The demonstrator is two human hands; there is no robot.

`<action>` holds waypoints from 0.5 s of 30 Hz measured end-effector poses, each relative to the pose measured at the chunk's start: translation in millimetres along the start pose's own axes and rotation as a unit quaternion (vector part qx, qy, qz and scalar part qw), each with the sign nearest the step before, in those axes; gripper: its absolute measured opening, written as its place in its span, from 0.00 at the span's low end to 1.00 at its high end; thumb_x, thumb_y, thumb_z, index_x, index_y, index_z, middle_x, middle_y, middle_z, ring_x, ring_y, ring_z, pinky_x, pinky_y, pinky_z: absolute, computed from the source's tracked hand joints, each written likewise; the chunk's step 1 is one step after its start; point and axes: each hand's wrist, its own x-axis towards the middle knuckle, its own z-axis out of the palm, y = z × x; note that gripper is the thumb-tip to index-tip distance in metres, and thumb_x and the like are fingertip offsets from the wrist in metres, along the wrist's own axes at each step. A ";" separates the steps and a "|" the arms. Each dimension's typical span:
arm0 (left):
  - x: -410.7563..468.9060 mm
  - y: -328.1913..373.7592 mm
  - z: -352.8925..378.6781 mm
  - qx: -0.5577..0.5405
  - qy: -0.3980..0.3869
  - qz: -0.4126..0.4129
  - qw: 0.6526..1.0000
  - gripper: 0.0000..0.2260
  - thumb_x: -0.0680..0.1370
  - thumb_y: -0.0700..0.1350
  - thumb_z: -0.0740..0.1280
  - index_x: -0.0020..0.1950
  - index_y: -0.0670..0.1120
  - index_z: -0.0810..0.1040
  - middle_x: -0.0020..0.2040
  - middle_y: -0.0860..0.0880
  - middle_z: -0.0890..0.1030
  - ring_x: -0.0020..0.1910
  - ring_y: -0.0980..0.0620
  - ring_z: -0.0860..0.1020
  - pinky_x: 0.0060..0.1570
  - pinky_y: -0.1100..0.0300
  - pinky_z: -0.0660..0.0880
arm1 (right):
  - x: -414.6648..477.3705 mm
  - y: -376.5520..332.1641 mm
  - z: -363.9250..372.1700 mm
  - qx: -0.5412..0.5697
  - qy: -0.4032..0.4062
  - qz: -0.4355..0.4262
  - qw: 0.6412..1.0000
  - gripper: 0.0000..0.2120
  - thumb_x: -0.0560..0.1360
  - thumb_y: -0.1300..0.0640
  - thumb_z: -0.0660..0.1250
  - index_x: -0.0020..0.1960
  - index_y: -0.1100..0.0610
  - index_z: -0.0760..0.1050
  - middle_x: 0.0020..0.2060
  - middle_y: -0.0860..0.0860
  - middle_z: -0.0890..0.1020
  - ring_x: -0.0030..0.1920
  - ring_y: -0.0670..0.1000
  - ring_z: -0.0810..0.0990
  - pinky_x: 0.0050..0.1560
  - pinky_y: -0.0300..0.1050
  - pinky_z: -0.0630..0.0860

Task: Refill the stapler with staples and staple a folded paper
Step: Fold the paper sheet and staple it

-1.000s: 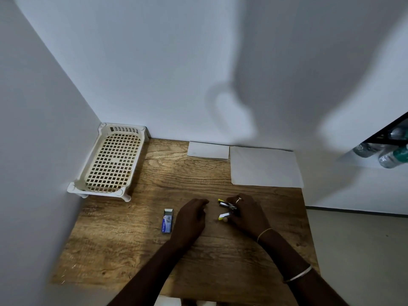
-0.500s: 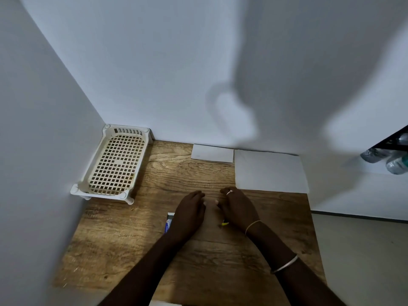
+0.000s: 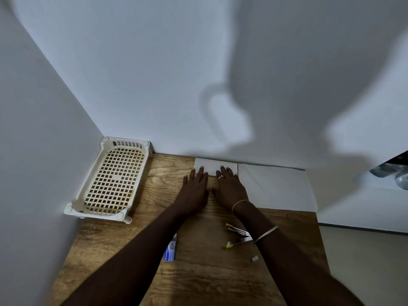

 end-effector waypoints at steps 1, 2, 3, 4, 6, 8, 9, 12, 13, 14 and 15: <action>5.2 -2.0 1.2 0.006 -0.006 0.001 1.000 0.29 0.84 0.49 0.56 0.82 0.42 0.49 0.83 0.41 0.44 0.81 0.37 0.45 0.77 0.38 0.49 | 5.5 -0.3 1.2 -0.003 -0.008 0.002 1.000 0.33 0.81 0.46 0.61 0.80 0.59 0.54 0.81 0.57 0.51 0.81 0.57 0.48 0.79 0.57 0.50; 9.4 -4.4 2.7 0.013 -0.012 0.001 1.000 0.30 0.85 0.49 0.56 0.82 0.42 0.48 0.83 0.41 0.43 0.81 0.37 0.44 0.77 0.38 0.48 | 9.7 -0.6 3.0 -0.004 -0.014 0.005 1.000 0.33 0.82 0.45 0.60 0.80 0.59 0.54 0.81 0.58 0.51 0.81 0.57 0.48 0.79 0.57 0.49; 13.2 -7.2 4.6 0.019 -0.019 0.002 1.000 0.30 0.85 0.50 0.55 0.82 0.42 0.47 0.83 0.41 0.43 0.81 0.37 0.44 0.77 0.37 0.48 | 13.5 -0.4 5.2 -0.003 -0.019 0.009 1.000 0.33 0.82 0.45 0.59 0.81 0.58 0.53 0.81 0.58 0.51 0.81 0.57 0.48 0.79 0.58 0.49; 17.0 -9.9 6.6 0.023 -0.025 0.003 0.999 0.30 0.85 0.50 0.54 0.82 0.42 0.46 0.83 0.41 0.42 0.81 0.37 0.43 0.77 0.37 0.47 | 16.3 0.0 7.3 0.000 -0.026 0.013 1.000 0.33 0.82 0.44 0.58 0.81 0.58 0.53 0.81 0.57 0.50 0.81 0.57 0.47 0.79 0.58 0.48; 21.8 -14.5 10.6 0.026 -0.035 0.001 0.999 0.29 0.85 0.51 0.53 0.82 0.42 0.46 0.83 0.41 0.42 0.81 0.38 0.43 0.77 0.37 0.47 | 19.3 1.3 11.6 0.001 -0.041 0.018 0.999 0.32 0.83 0.44 0.56 0.81 0.57 0.53 0.81 0.57 0.49 0.81 0.57 0.47 0.79 0.59 0.48; 23.1 -17.5 13.3 0.031 -0.038 0.001 0.999 0.29 0.85 0.52 0.52 0.83 0.43 0.46 0.83 0.42 0.42 0.81 0.38 0.43 0.77 0.36 0.47 | 19.5 2.8 15.6 -0.007 -0.044 0.016 0.999 0.31 0.83 0.44 0.54 0.81 0.57 0.53 0.81 0.56 0.49 0.81 0.57 0.48 0.79 0.59 0.48; 22.1 -18.3 14.6 0.034 -0.040 0.002 0.999 0.29 0.85 0.52 0.51 0.83 0.43 0.46 0.83 0.41 0.42 0.81 0.38 0.43 0.77 0.36 0.47 | 18.3 2.9 17.2 -0.010 -0.044 0.014 0.999 0.30 0.83 0.45 0.54 0.81 0.57 0.53 0.81 0.56 0.49 0.81 0.57 0.48 0.79 0.59 0.48; 11.3 -18.5 18.1 0.044 -0.036 0.003 0.998 0.29 0.85 0.53 0.51 0.82 0.43 0.47 0.83 0.41 0.43 0.81 0.38 0.45 0.77 0.36 0.47 | 8.9 0.6 20.5 -0.014 -0.041 0.009 0.999 0.29 0.84 0.45 0.53 0.81 0.57 0.54 0.81 0.56 0.50 0.81 0.57 0.49 0.79 0.60 0.49; 4.7 -17.9 19.7 0.045 -0.036 0.002 0.998 0.29 0.85 0.54 0.51 0.82 0.43 0.47 0.83 0.41 0.43 0.82 0.38 0.45 0.77 0.36 0.47 | 3.4 -0.8 21.9 -0.015 -0.041 0.007 0.999 0.29 0.84 0.46 0.52 0.81 0.56 0.54 0.81 0.56 0.51 0.81 0.57 0.50 0.79 0.60 0.49; -3.1 -16.9 21.8 0.045 -0.037 -0.001 0.998 0.29 0.85 0.53 0.51 0.82 0.43 0.47 0.83 0.41 0.43 0.82 0.38 0.45 0.77 0.37 0.47 | -3.5 -2.5 23.9 -0.016 -0.039 0.005 0.999 0.28 0.84 0.46 0.52 0.80 0.56 0.54 0.81 0.55 0.52 0.81 0.57 0.50 0.79 0.60 0.50; -12.3 -15.7 24.7 0.042 -0.037 -0.004 0.998 0.29 0.85 0.53 0.51 0.83 0.44 0.47 0.83 0.41 0.43 0.82 0.39 0.45 0.77 0.37 0.46 | -11.3 -4.7 26.5 -0.015 -0.038 0.002 0.999 0.28 0.84 0.46 0.51 0.80 0.56 0.55 0.81 0.55 0.52 0.81 0.56 0.50 0.79 0.60 0.50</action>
